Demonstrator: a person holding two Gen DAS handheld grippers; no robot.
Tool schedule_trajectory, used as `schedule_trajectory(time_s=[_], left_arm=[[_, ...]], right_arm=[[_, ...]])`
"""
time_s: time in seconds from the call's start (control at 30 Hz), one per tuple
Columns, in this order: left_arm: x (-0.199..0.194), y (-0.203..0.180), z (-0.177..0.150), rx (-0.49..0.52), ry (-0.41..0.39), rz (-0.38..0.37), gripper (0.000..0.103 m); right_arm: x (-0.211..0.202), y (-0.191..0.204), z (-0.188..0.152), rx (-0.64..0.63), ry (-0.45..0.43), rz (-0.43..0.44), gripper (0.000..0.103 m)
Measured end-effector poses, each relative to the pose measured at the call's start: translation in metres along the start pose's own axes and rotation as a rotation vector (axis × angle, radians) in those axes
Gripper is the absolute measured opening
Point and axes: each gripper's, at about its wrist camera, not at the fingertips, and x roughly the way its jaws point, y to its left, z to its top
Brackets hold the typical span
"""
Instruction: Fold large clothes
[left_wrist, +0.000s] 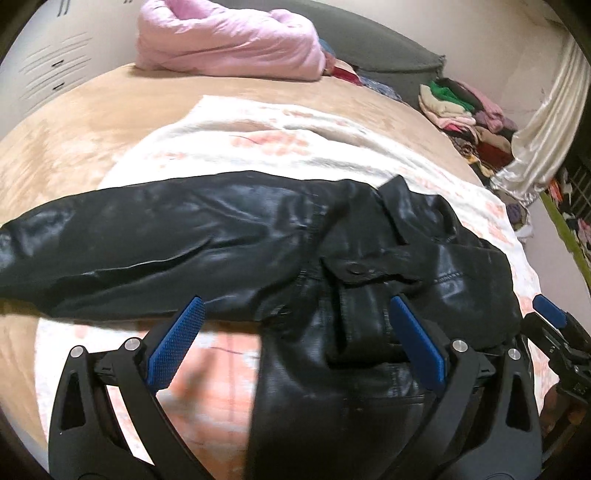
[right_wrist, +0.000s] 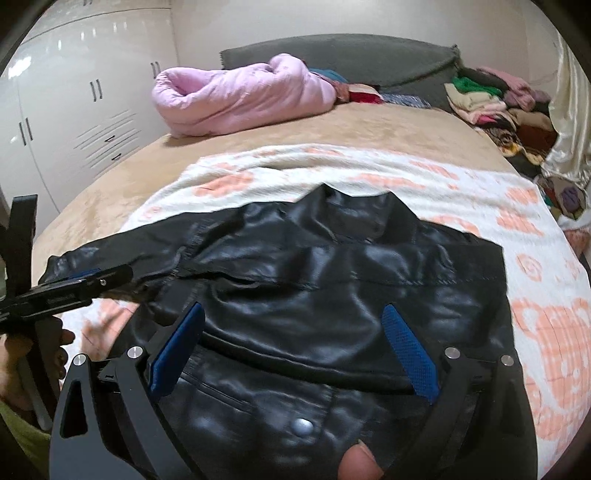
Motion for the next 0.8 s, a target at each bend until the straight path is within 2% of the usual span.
schedule_trajectory(time_s=[0.2,0.8], left_arm=[[-0.008,0.028,0.000,-0.040,-0.012,0.027,0.093],[-0.030,0.116,-0.005,-0.187,-0.057,0.120,0.093]], right_arm=[[0.006,0.036,0.011,-0.047,-0.016,0.039,0.099],[0.036,0.132,0.025,-0.193,0.019,0.136,0.099]])
